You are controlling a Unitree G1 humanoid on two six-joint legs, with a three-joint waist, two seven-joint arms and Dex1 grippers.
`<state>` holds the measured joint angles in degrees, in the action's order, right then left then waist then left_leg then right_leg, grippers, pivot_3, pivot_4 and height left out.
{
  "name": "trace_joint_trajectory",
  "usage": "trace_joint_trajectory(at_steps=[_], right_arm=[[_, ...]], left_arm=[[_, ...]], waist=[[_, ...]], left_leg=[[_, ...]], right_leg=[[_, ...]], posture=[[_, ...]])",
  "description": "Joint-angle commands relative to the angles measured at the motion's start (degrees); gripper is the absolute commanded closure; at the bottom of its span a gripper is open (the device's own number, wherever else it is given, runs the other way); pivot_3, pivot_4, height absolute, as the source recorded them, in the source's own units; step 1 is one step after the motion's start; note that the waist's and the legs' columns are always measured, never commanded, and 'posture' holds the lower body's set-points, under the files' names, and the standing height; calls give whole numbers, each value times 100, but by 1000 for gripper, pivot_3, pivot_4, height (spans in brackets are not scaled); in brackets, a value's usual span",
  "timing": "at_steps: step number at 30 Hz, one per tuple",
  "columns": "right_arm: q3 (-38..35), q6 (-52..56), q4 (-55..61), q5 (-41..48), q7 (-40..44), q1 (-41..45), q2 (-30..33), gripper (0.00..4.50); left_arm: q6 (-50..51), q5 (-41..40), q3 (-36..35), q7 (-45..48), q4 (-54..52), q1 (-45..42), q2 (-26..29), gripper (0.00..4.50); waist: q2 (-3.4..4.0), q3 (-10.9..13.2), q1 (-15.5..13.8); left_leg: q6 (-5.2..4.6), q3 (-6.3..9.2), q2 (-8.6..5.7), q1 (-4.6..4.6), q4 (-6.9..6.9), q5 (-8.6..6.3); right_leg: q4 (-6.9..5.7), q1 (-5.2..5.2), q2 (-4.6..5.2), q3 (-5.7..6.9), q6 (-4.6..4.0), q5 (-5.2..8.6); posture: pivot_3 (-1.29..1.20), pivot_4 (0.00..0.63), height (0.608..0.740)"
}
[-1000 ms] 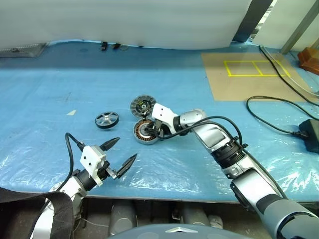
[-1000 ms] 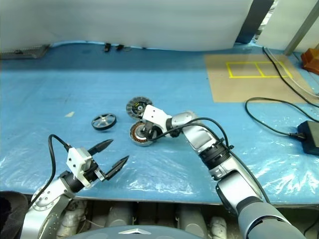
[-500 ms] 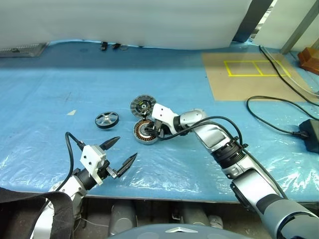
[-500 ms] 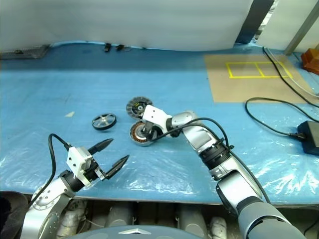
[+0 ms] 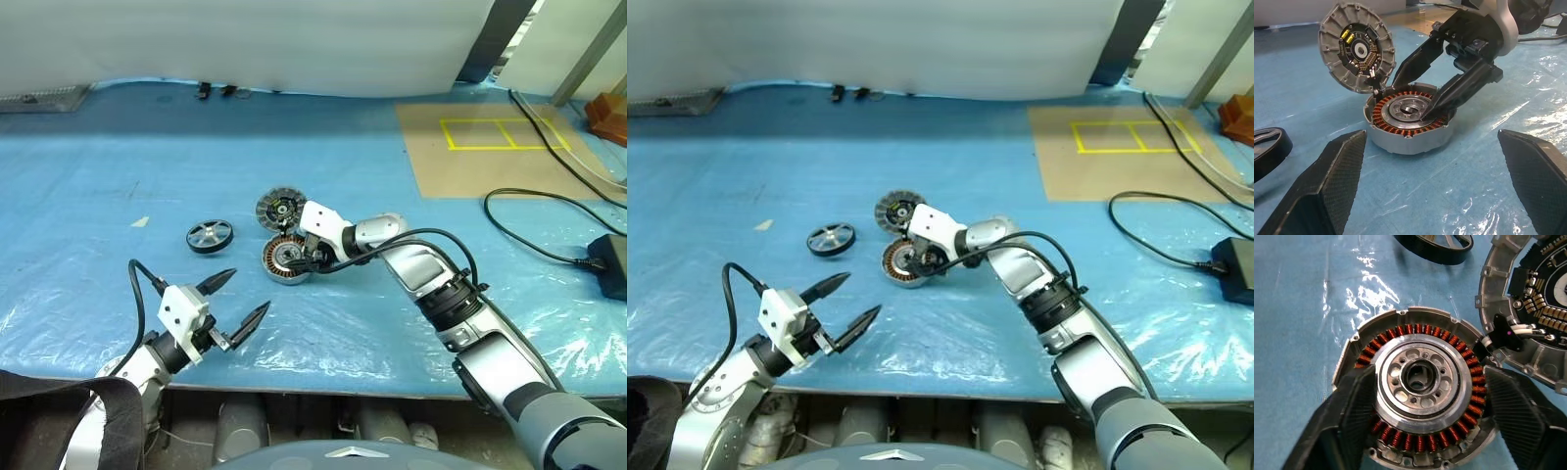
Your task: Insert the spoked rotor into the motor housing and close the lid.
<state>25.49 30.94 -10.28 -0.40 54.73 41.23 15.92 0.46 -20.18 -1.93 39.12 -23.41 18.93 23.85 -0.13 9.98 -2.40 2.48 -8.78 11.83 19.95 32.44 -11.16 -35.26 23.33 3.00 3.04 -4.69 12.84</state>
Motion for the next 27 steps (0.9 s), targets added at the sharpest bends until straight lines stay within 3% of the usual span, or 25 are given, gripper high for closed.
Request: trace_joint_trajectory(at_steps=[1, 11, 27], right_arm=[[-319, 246, 224, 323, -34, 70, -138, 1048], [-535, 426, 8, 499, -251, 114, -430, 4462], [-140, 13, -123, 145, -363, -238, -303, 4462]], left_arm=[[-55, -32, -9, 28, -55, -37, 21, 0], [-85, -7, 9, 10, -41, -9, -11, 0], [-70, -10, -41, 10, -20, -78, 19, 0]], waist=[[0, 0, -4], [0, 0, -4], [0, 0, -6]], left_leg=[[0, 1, 0, 0, 0, 0], [3, 1, -1, -1, 0, 2], [8, 0, -1, 0, 1, 5]], right_leg=[[-1, -1, 0, 0, 0, 0], [-1, 0, 1, 0, 0, 0], [-1, -1, 1, 0, 0, 0]], posture=[[0, 150, 740], [0, 150, 740], [0, 150, 740]])
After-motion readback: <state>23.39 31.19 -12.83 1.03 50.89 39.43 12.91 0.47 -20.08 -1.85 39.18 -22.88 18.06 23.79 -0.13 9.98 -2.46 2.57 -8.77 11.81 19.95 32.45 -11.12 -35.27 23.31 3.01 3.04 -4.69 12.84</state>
